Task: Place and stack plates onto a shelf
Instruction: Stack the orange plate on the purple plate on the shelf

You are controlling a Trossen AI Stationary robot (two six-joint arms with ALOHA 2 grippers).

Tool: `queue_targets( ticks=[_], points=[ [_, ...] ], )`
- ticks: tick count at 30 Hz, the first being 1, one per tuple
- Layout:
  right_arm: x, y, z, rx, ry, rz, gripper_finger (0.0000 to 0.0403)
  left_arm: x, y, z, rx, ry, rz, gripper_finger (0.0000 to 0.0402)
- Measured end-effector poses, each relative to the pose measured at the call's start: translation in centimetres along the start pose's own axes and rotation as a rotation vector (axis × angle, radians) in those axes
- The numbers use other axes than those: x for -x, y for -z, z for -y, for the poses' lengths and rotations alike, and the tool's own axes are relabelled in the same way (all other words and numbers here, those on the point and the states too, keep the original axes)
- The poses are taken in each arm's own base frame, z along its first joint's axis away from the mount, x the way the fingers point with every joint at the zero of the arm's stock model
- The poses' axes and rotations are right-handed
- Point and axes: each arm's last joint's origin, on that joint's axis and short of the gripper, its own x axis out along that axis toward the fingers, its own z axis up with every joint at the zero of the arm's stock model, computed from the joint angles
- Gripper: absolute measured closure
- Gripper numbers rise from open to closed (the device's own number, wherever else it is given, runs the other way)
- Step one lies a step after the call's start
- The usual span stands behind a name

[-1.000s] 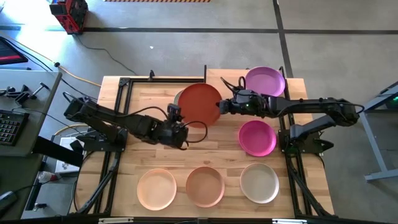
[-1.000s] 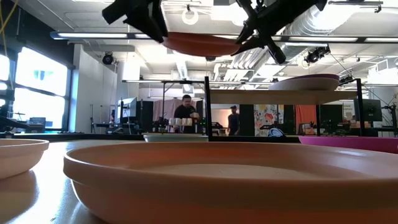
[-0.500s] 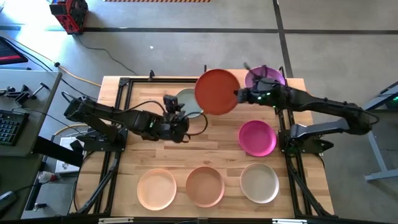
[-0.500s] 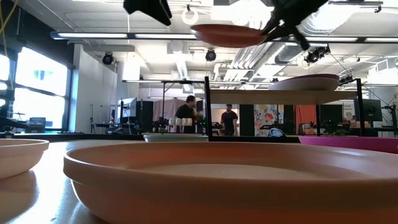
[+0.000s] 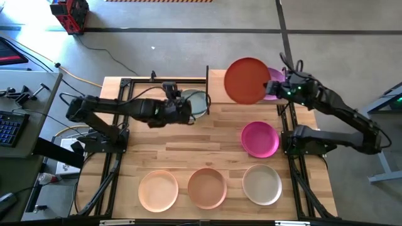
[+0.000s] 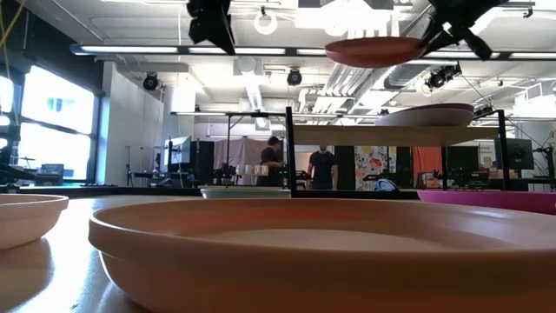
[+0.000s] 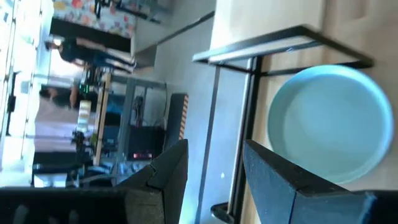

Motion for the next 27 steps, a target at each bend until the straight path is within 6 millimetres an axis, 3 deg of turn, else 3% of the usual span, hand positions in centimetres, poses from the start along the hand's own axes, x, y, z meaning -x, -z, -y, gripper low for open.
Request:
queue_targets(
  ticks=[15,27],
  points=[
    [1.7,0.7,3.5,-0.227,0.301,-0.02,0.0403,-4.6,1.9,-3.0,0.169,-0.057,-0.155,0.0257],
    [4.0,0.2,4.9,-0.486,0.317,0.164,0.0403,-6.0,2.6,-3.8,0.232,0.038,-0.166,0.0257]
  ],
)
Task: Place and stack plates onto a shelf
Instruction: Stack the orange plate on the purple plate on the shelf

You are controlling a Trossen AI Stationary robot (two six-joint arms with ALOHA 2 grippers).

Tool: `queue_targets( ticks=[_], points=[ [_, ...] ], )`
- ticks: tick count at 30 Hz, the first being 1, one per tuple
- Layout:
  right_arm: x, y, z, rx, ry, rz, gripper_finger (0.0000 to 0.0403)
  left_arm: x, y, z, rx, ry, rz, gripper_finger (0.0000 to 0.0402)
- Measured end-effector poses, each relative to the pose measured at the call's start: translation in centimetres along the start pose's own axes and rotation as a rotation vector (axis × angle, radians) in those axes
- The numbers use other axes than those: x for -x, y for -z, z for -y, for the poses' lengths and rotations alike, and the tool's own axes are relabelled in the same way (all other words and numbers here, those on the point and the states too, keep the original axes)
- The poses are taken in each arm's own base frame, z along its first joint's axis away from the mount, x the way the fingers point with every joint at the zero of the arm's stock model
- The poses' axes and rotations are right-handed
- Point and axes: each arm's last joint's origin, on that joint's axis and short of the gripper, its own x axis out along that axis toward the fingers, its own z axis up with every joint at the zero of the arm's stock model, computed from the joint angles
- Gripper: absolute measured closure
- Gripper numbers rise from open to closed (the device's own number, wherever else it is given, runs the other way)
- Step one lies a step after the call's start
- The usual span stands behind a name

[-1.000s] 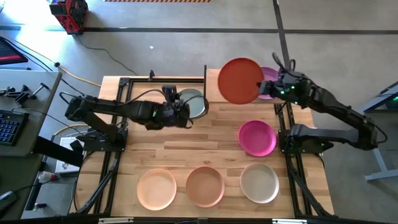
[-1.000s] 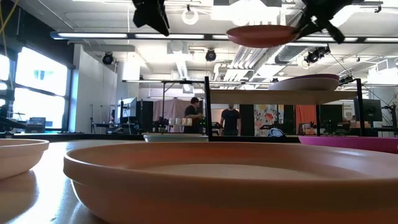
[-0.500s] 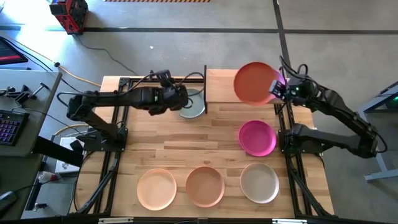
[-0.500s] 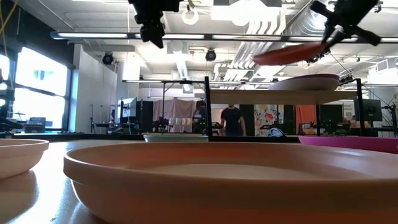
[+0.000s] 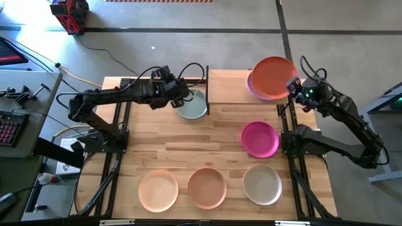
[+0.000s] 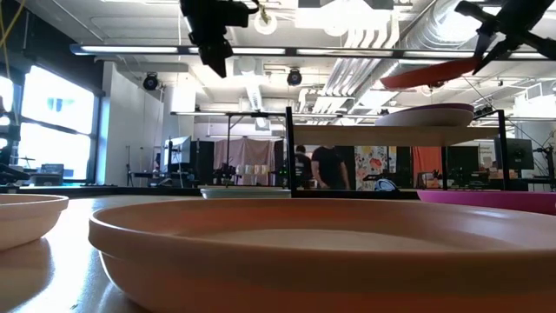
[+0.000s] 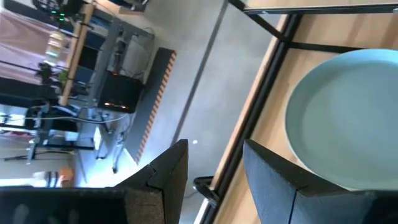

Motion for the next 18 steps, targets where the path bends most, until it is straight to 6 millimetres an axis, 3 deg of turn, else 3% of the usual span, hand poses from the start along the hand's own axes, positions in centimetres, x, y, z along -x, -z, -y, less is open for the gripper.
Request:
queue_targets(
  ticks=[18],
  points=[
    [-2.7,0.7,-1.2,-0.204,0.132,-0.016,0.0403,-1.1,0.2,-0.6,0.028,0.122,-0.003,0.0257]
  ],
)
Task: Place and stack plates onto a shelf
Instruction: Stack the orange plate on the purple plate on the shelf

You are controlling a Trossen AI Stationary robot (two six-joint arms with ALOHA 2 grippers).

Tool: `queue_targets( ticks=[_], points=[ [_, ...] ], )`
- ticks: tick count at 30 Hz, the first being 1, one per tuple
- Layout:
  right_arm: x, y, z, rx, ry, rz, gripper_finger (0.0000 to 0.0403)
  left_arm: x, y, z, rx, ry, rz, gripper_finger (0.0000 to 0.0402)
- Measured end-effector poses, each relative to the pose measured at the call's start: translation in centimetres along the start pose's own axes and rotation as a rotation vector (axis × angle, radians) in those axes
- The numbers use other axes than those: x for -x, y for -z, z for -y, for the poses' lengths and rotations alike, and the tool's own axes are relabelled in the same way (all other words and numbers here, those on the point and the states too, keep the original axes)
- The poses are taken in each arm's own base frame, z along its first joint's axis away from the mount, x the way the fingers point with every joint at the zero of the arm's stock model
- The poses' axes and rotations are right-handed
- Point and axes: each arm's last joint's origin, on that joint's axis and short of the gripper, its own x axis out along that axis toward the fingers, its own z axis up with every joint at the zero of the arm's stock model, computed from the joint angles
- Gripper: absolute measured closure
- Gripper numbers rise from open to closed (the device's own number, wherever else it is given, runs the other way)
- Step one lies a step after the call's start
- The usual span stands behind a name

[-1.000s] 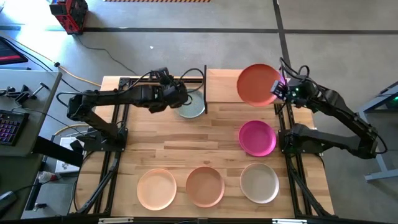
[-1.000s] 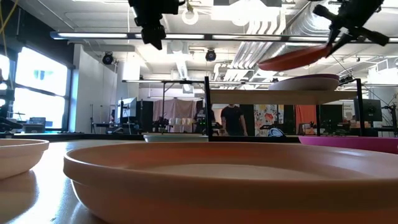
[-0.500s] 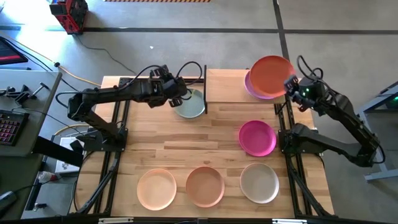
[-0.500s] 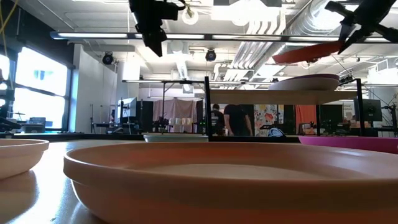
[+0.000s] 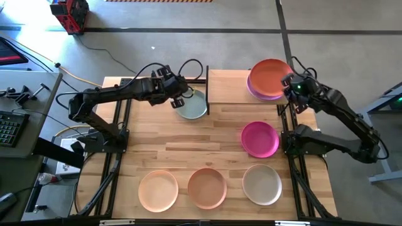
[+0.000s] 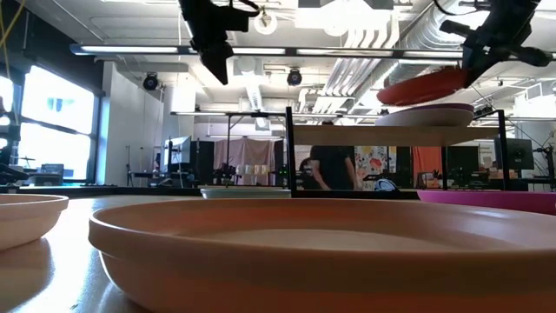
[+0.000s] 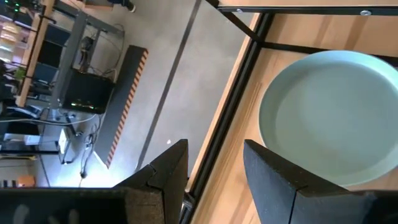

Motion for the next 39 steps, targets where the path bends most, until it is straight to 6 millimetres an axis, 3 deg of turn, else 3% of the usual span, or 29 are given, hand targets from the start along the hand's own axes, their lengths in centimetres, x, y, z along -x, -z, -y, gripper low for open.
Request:
queue_targets(
  ticks=[16,24,39],
  points=[
    [-2.0,0.7,-0.8,-0.008,0.109,0.027,0.0403,0.0,0.0,0.1,-0.01,0.022,0.005,0.0257],
    [-2.1,0.7,-0.8,-0.017,0.114,0.028,0.0401,0.0,0.0,0.1,-0.01,0.022,0.005,0.0257],
    [-2.1,0.8,-0.8,0.025,0.112,0.012,0.0328,0.0,0.0,0.1,-0.009,0.038,0.009,0.0257]
  ],
)
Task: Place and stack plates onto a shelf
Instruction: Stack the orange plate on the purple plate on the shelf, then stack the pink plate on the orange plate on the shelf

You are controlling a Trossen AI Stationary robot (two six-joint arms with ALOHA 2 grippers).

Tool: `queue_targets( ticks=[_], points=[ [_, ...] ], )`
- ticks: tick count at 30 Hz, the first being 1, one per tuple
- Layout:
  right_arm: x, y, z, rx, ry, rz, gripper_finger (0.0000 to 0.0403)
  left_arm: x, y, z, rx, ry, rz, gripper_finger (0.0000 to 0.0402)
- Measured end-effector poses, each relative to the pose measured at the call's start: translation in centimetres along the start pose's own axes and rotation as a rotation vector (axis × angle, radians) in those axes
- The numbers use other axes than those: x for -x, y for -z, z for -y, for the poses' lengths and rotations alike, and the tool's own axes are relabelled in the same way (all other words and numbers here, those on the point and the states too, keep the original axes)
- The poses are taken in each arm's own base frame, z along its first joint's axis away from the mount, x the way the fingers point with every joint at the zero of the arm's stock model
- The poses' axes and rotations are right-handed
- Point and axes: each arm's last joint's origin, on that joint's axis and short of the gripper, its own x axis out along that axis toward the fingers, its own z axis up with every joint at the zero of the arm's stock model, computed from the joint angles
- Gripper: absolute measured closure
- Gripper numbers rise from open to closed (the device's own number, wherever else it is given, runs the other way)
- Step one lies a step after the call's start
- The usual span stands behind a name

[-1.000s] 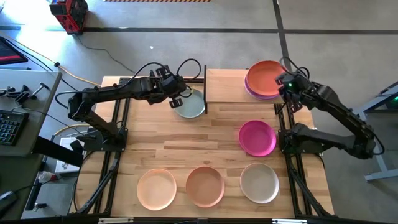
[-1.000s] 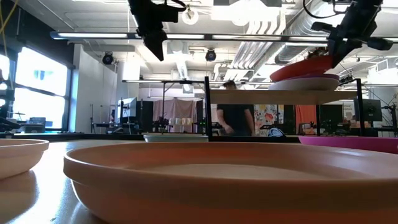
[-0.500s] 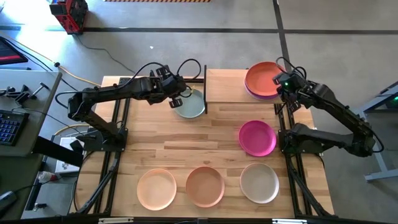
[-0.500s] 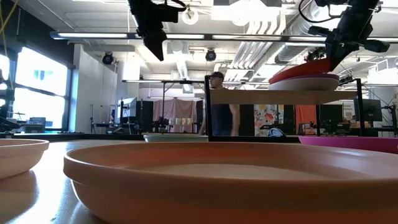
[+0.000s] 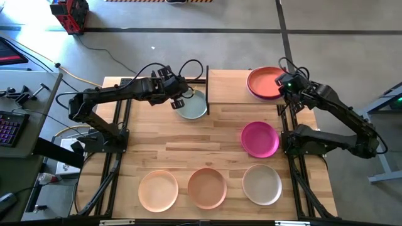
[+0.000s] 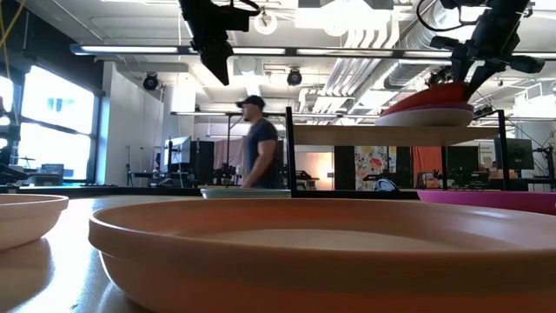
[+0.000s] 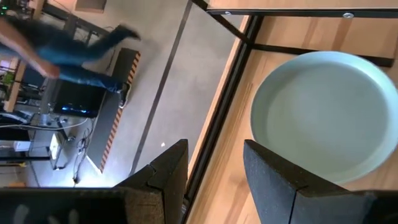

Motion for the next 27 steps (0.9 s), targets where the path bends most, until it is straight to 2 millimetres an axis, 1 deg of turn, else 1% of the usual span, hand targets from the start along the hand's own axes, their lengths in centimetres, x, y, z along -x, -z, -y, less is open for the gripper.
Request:
queue_targets(
  ticks=[5,11,20,24,27],
  points=[
    [0.2,0.2,0.2,0.089,-0.009,-0.094,0.0321,0.0,0.0,0.1,0.0,0.021,0.005,0.0257],
    [0.9,0.0,0.5,0.112,-0.038,-0.128,0.0312,0.0,0.0,0.1,-0.001,0.027,0.007,0.0257],
    [2.0,0.0,1.3,0.161,-0.096,-0.247,0.0306,0.0,0.0,0.1,-0.001,0.027,0.007,0.0257],
    [2.4,-0.1,1.6,0.198,-0.123,-0.264,0.0306,0.0,0.0,0.1,0.0,0.027,0.007,0.0257],
    [2.5,-0.3,1.7,0.236,-0.136,-0.244,0.0306,0.0,0.0,0.1,0.0,0.028,0.007,0.0257]
  ],
)
